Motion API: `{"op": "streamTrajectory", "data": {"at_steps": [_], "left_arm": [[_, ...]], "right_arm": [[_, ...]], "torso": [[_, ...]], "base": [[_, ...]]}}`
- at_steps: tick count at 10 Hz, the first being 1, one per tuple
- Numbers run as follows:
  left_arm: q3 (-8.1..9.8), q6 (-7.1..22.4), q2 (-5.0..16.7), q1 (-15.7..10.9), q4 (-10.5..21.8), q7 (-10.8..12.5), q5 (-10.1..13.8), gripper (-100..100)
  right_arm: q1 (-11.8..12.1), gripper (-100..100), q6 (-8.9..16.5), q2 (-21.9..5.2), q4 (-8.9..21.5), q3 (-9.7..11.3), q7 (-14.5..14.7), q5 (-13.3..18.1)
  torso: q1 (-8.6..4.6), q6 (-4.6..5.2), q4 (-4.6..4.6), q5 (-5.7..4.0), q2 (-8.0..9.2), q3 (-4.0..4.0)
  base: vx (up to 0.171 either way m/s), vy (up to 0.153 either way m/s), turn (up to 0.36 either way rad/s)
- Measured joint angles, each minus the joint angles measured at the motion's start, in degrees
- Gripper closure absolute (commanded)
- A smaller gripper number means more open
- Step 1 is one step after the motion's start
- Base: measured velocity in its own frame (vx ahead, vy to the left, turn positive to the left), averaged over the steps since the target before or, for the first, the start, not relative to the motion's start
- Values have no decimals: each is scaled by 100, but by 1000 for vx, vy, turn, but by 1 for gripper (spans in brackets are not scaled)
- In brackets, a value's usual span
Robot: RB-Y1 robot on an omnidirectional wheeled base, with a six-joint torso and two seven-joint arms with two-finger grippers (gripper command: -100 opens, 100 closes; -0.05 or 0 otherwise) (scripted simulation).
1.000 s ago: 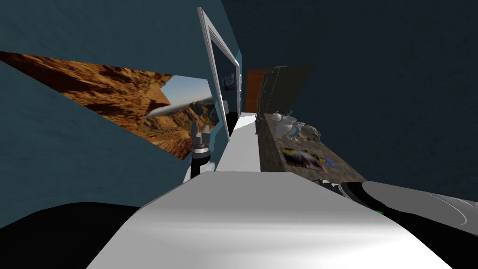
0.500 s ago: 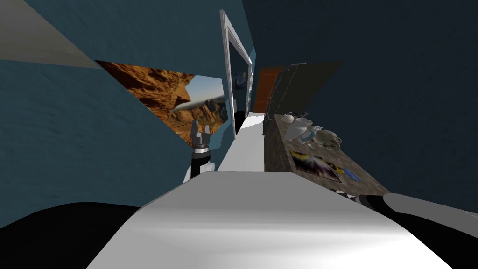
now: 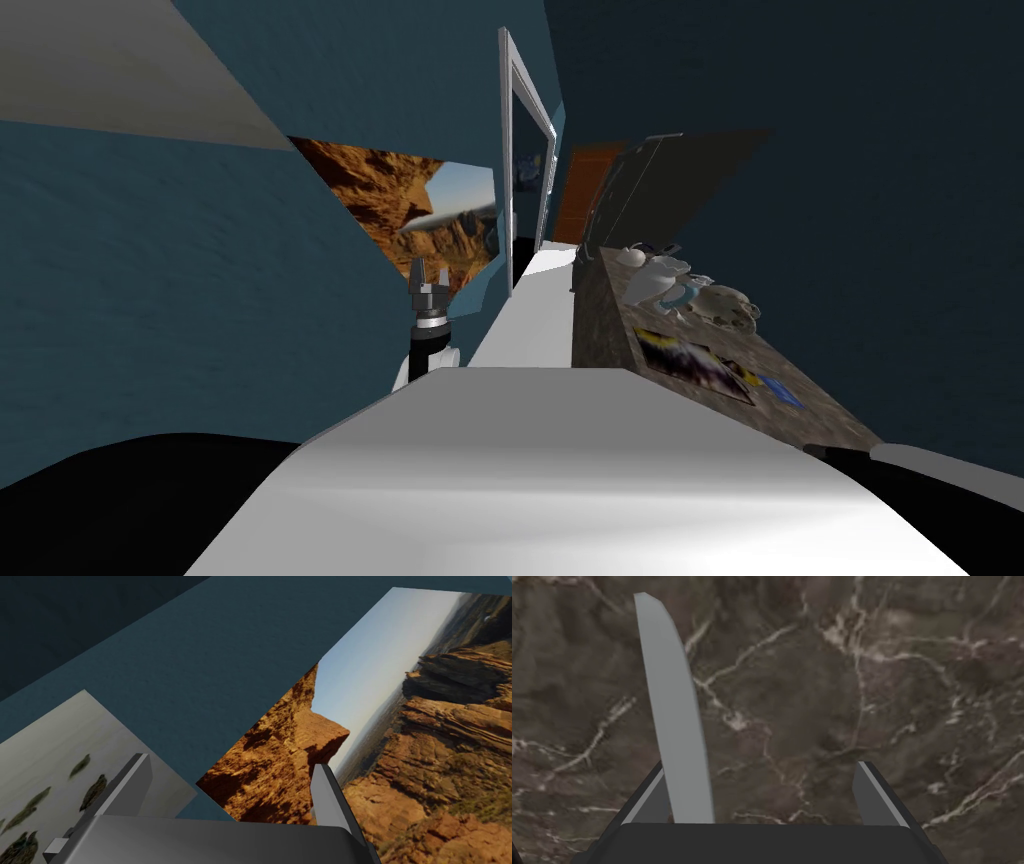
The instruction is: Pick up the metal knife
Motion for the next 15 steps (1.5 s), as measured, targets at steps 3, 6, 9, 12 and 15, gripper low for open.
{"op": "streamTrajectory", "data": {"at_steps": [3, 6, 9, 12, 15], "left_arm": [[0, 0, 0, 0, 0, 0, 0, 0], [1, 0, 1, 1, 0, 0, 0, 0], [1, 0, 1, 1, 0, 0, 0, 0], [1, 0, 1, 1, 0, 0, 0, 0], [1, 0, 1, 1, 0, 0, 0, 0]], "right_arm": [[115, -100, -188, 411, 417, -57, 482, -436], [128, -100, -197, 443, 440, -60, 676, -530], [126, -100, -197, 444, 441, -57, 677, -531], [14, 100, -146, 530, 569, 87, 701, -470], [13, 100, -149, 526, 565, 83, 705, -469]], "torso": [[-11, 24, 2, -44, 30, 16], [-38, 27, -2, -51, 11, 5], [-34, 25, -2, -50, 13, 6], [-29, 22, -4, -48, 1, -1], [-38, 25, -4, -50, 3, 0]], "base": [[-46, 51, 165], [4, -4, -10], [-1, 2, 5], [19, 20, 33], [1, 0, 7]]}}
